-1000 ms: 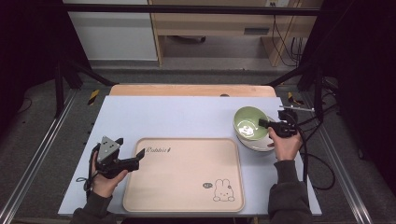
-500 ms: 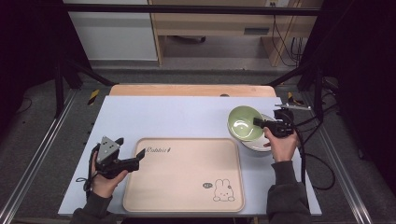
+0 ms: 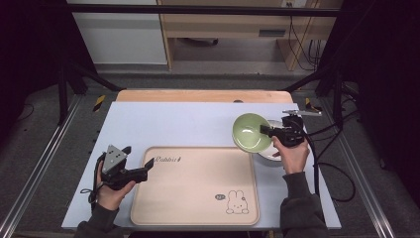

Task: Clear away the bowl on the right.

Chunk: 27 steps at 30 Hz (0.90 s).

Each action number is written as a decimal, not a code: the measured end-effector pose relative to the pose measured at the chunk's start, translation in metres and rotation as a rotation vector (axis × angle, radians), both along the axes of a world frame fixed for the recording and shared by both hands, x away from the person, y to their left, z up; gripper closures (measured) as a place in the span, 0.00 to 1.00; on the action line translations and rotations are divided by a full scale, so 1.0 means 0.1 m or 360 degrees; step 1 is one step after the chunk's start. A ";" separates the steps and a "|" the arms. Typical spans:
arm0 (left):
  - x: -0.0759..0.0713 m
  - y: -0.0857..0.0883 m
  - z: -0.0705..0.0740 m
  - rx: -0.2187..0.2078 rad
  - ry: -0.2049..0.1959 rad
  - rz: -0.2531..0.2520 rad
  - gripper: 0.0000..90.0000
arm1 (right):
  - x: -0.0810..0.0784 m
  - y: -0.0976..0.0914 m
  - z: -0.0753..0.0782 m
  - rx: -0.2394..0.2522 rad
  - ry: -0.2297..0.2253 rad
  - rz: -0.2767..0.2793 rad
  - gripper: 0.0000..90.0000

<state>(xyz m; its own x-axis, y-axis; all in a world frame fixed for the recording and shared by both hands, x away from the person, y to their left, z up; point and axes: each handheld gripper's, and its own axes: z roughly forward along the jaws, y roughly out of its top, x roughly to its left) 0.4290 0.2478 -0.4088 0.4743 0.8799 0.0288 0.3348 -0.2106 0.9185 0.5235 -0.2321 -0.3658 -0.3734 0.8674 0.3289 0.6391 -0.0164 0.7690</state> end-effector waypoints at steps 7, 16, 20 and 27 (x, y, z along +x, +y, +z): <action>-0.01 0.00 0.01 0.0004 -0.0004 -0.0006 0.13 | 0.00 0.13 -0.02 -0.0003 0.0002 0.0065 0.93; -0.01 -0.01 0.01 -0.0002 -0.0009 -0.0006 0.13 | -0.01 0.28 -0.03 -0.0004 0.0006 0.0153 0.93; -0.02 -0.01 0.02 0.0000 -0.0010 -0.0008 0.13 | -0.02 0.37 -0.04 -0.0016 0.0009 0.0195 0.93; -0.02 -0.01 0.02 0.0004 -0.0005 -0.0014 0.13 | -0.02 0.50 -0.08 -0.0035 0.0015 0.0258 0.93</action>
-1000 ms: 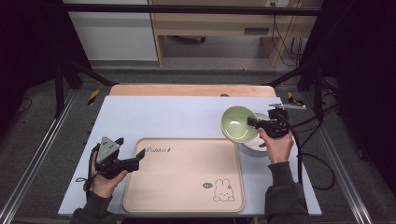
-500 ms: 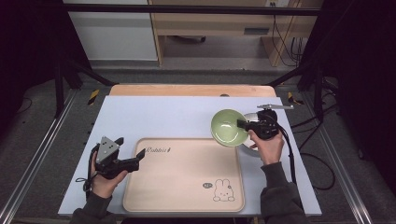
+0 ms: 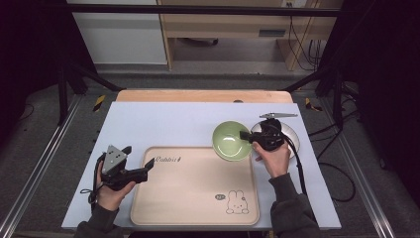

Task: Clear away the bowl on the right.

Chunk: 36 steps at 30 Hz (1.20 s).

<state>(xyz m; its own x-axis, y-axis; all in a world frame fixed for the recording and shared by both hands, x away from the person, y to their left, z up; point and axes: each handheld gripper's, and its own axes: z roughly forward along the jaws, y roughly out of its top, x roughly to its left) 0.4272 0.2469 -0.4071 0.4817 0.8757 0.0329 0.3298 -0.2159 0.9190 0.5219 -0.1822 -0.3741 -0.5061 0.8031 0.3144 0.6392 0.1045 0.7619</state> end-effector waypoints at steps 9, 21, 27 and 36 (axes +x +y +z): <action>0.00 -0.01 0.00 0.0000 -0.0004 -0.0007 0.13 | 0.03 0.18 -0.12 -0.0025 0.0040 0.0053 0.93; -0.01 -0.01 0.01 0.0002 -0.0011 -0.0016 0.13 | 0.06 0.41 -0.28 -0.0063 0.0117 0.0129 0.93; -0.01 -0.01 0.01 0.0001 -0.0011 -0.0016 0.13 | 0.06 0.50 -0.34 -0.0090 0.0136 0.0158 0.93; -0.01 -0.01 0.01 0.0001 -0.0013 -0.0017 0.13 | 0.07 0.60 -0.41 -0.0115 0.0158 0.0190 0.92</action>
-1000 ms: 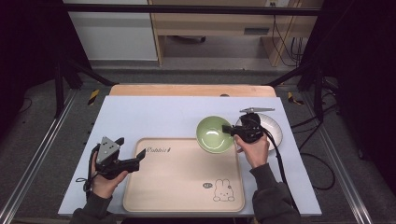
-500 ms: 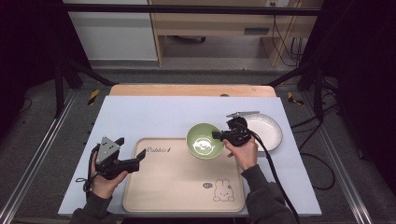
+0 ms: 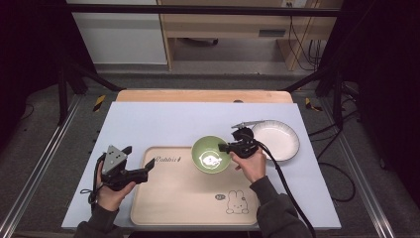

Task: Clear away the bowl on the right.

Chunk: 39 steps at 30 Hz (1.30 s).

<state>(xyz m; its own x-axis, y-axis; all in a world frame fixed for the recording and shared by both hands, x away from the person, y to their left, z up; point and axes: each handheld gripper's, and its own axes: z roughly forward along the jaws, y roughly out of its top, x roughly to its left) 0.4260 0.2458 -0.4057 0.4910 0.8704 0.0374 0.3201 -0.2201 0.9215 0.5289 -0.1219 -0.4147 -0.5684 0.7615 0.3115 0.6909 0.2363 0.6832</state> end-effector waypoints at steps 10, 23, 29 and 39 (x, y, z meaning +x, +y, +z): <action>0.00 0.00 0.00 0.0000 0.0000 -0.0001 0.13 | 0.00 0.10 -0.06 -0.0024 0.0018 0.0036 0.92; 0.00 0.00 0.00 0.0001 -0.0001 -0.0002 0.13 | 0.00 0.23 -0.15 -0.0057 0.0047 0.0077 0.92; 0.00 0.00 0.00 0.0002 0.0000 -0.0003 0.13 | 0.00 0.28 -0.19 -0.0070 0.0066 0.0089 0.92; 0.00 -0.01 0.00 -0.0001 -0.0002 -0.0002 0.13 | 0.01 0.31 -0.24 -0.0104 0.0084 0.0103 0.92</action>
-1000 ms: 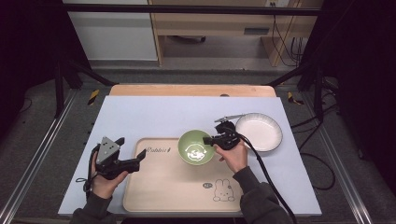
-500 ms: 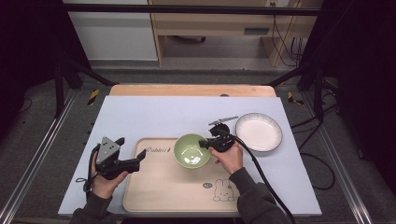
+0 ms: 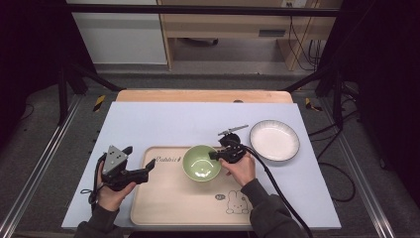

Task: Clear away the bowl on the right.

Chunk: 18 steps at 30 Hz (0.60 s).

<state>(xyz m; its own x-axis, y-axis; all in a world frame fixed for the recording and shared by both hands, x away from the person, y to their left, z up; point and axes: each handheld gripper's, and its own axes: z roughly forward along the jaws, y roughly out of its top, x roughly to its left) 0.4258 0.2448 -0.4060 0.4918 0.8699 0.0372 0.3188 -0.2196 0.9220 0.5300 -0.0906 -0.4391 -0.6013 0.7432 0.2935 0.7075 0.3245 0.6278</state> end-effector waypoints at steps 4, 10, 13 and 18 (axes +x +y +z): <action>0.00 0.00 0.00 0.0004 0.0002 -0.0002 0.13 | 0.00 0.01 -0.02 -0.0007 0.0007 0.0007 0.92; 0.00 0.00 0.00 0.0002 0.0001 -0.0002 0.13 | 0.01 0.03 -0.05 -0.0028 0.0020 0.0009 0.92; 0.00 -0.01 0.00 0.0009 0.0006 -0.0005 0.13 | 0.01 0.03 -0.06 -0.0024 0.0030 0.0008 0.92; 0.00 -0.01 0.00 0.0009 0.0007 -0.0006 0.13 | 0.02 0.03 -0.07 -0.0024 0.0039 0.0005 0.92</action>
